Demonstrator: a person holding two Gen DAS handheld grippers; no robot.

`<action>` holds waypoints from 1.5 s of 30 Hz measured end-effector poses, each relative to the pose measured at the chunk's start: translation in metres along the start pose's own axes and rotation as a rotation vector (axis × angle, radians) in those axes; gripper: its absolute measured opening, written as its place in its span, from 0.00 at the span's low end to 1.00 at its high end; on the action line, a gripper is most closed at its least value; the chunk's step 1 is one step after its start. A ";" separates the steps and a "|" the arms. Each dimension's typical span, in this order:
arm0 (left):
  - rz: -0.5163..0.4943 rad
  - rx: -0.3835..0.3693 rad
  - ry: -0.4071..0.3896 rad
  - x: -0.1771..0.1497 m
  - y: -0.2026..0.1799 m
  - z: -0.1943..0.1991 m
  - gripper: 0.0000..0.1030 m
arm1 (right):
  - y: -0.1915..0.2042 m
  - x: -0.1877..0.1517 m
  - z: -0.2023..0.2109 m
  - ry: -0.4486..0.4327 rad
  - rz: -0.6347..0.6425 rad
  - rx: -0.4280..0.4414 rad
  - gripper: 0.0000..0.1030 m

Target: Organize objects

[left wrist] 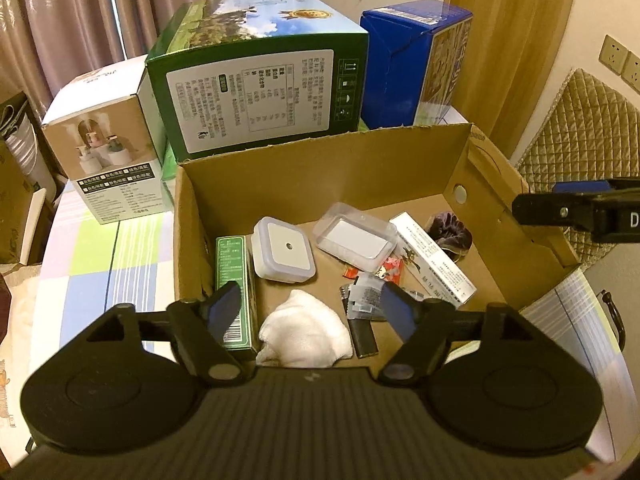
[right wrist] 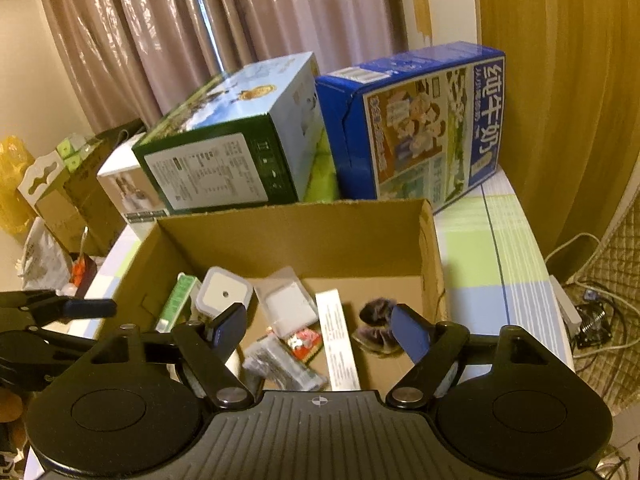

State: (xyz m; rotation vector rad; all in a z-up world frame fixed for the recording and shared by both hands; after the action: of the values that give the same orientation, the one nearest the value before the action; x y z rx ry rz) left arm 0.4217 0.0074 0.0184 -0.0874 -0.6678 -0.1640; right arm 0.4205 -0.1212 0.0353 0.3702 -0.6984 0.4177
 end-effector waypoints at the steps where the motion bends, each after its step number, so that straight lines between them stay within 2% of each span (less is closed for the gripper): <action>1: 0.001 0.001 -0.004 -0.001 -0.001 0.002 0.77 | 0.000 -0.001 0.002 0.005 0.000 -0.005 0.75; 6: 0.002 0.004 -0.030 -0.010 -0.006 0.022 0.93 | 0.002 -0.012 0.016 0.026 0.001 -0.015 0.78; 9: 0.010 0.012 -0.057 -0.019 -0.009 0.039 0.99 | 0.003 -0.021 0.030 0.031 0.000 -0.020 0.81; 24: 0.113 0.019 -0.109 -0.079 -0.026 0.145 0.99 | 0.016 -0.077 0.124 0.058 0.007 -0.017 0.96; 31: 0.135 0.036 -0.127 -0.105 -0.037 0.195 0.99 | 0.033 -0.104 0.168 0.045 0.005 0.001 0.98; 35: 0.149 0.034 -0.153 -0.121 -0.042 0.219 0.99 | 0.039 -0.122 0.187 0.037 0.004 -0.021 0.98; 45: 0.199 0.050 -0.137 -0.173 -0.053 0.245 0.99 | 0.047 -0.163 0.224 0.003 -0.030 -0.034 0.98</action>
State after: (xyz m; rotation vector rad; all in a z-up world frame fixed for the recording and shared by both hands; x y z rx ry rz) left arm 0.1292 0.0096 0.1040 -0.1178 -0.7951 0.0510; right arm 0.1648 -0.2236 0.0917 0.3476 -0.6954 0.3780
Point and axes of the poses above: each gripper's, at about its wrist camera, not at the fingertips, and z roughly against the way its jaws point, y to its left, x to its top, the point moved 2 cm from there along -z, roughly the way its jaws point, and after that the axes turned 2 degrees about z, right-handed, at the moved point
